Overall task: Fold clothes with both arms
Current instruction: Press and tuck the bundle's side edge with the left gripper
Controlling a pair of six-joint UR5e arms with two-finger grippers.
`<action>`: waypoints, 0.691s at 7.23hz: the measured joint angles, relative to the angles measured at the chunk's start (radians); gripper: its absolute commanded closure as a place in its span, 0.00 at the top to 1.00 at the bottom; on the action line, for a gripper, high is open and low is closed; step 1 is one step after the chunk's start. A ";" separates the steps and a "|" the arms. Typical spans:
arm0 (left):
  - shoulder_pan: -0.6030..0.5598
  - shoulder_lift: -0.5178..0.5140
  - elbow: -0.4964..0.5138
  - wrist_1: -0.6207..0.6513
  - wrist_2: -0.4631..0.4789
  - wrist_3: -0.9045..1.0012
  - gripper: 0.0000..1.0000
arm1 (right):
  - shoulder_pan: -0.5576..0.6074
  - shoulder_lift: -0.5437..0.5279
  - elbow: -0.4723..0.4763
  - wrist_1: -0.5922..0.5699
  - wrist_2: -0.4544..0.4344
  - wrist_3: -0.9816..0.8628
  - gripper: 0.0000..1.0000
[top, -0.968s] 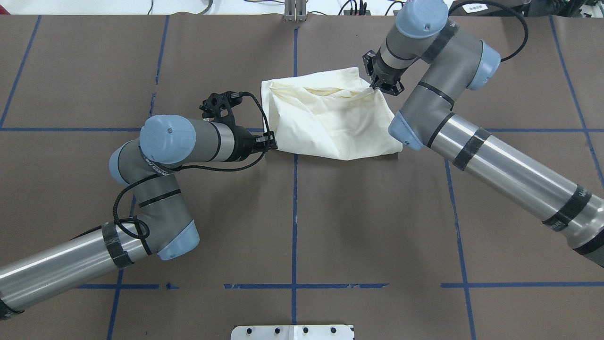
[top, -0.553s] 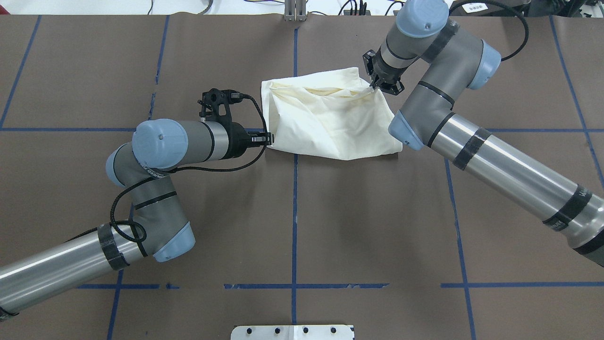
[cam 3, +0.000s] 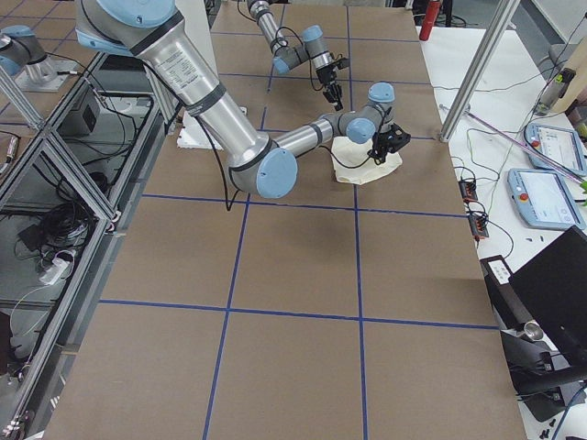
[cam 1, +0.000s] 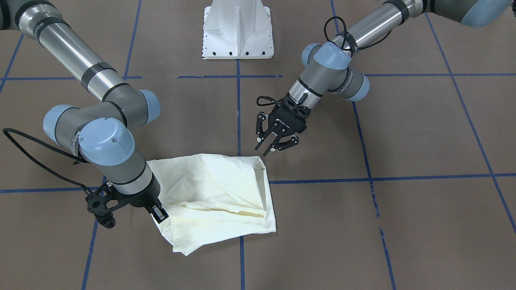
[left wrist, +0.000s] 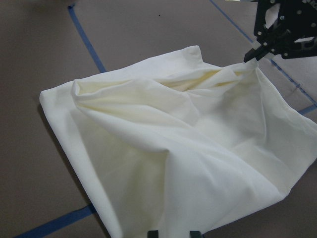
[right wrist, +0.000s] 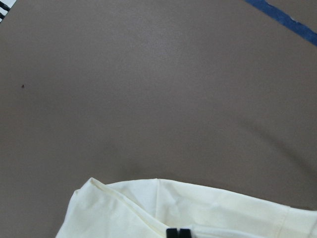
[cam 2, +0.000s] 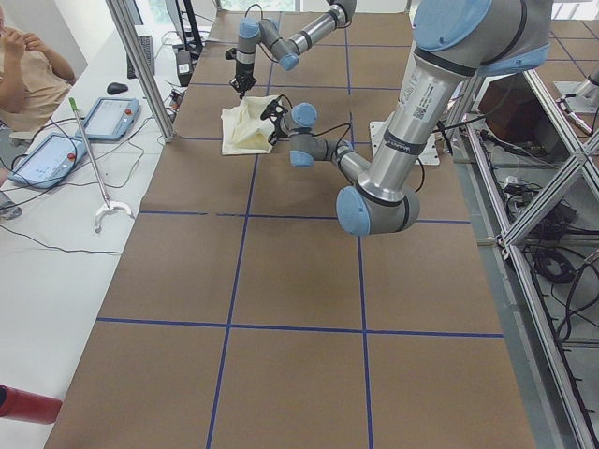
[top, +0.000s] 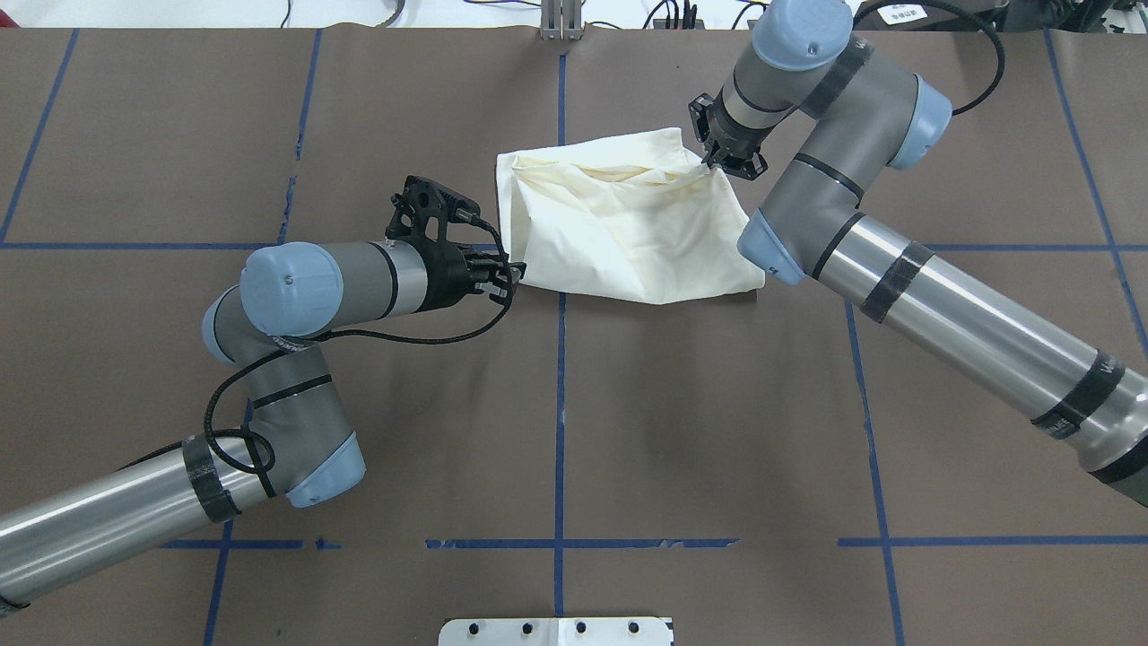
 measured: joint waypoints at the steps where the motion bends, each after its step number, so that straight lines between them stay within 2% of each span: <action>1: 0.004 -0.006 0.011 -0.012 -0.002 0.062 0.44 | 0.001 0.001 0.001 0.000 0.000 0.001 0.00; 5: 0.008 -0.017 0.052 -0.025 0.001 0.133 0.45 | 0.001 0.002 0.004 0.000 0.000 0.002 0.00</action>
